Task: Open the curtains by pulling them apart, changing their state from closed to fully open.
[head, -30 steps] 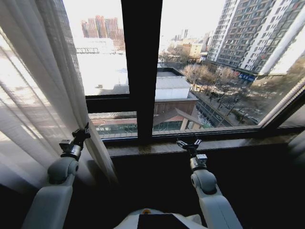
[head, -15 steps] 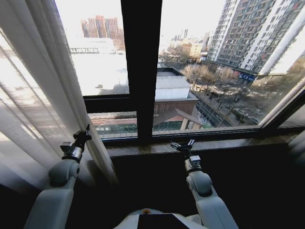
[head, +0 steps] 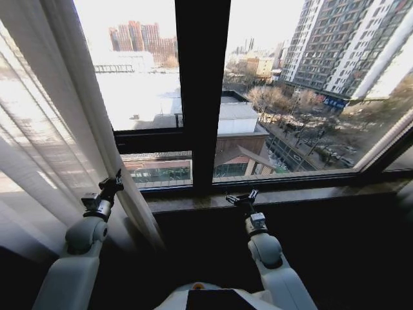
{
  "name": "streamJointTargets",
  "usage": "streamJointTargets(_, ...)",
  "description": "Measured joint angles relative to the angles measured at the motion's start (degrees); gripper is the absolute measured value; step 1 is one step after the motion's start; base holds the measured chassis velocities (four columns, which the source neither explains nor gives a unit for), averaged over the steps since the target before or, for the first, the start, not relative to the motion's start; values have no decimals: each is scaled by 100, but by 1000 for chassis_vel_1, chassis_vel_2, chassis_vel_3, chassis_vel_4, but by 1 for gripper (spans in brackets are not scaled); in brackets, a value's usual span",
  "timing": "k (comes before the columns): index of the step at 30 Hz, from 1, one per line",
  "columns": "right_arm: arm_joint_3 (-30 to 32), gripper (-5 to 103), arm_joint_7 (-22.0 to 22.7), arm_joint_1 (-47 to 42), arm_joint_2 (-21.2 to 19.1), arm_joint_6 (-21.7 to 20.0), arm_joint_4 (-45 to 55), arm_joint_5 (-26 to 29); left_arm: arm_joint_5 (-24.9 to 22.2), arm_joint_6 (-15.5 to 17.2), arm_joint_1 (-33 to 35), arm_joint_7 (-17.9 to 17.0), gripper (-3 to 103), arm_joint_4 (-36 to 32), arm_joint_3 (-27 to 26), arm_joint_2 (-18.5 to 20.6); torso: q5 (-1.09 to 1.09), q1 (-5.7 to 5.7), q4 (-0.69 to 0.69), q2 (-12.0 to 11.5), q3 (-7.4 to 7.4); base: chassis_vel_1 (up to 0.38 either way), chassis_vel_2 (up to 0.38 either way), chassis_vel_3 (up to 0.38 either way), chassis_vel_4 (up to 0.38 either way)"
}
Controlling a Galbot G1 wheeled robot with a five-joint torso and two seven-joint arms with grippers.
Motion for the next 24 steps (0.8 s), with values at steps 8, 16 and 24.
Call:
streamJointTargets(8,36,100,11,3,5,16,9,15,-1,19,8,-24,0,-65,21,38,-1,0,0,0,0,296,313,-306,-298)
streamJointTargets(16,51,100,15,-3,-11,34,9,24,0,32,64,-47,0,-144,16,9,-1,0,0,0,0,347,356,-349,-343)
streamJointTargets(24,32,100,15,7,-12,77,9,31,6,30,168,-60,0,-254,-66,-22,-1,1,0,0,0,366,349,-360,-347)
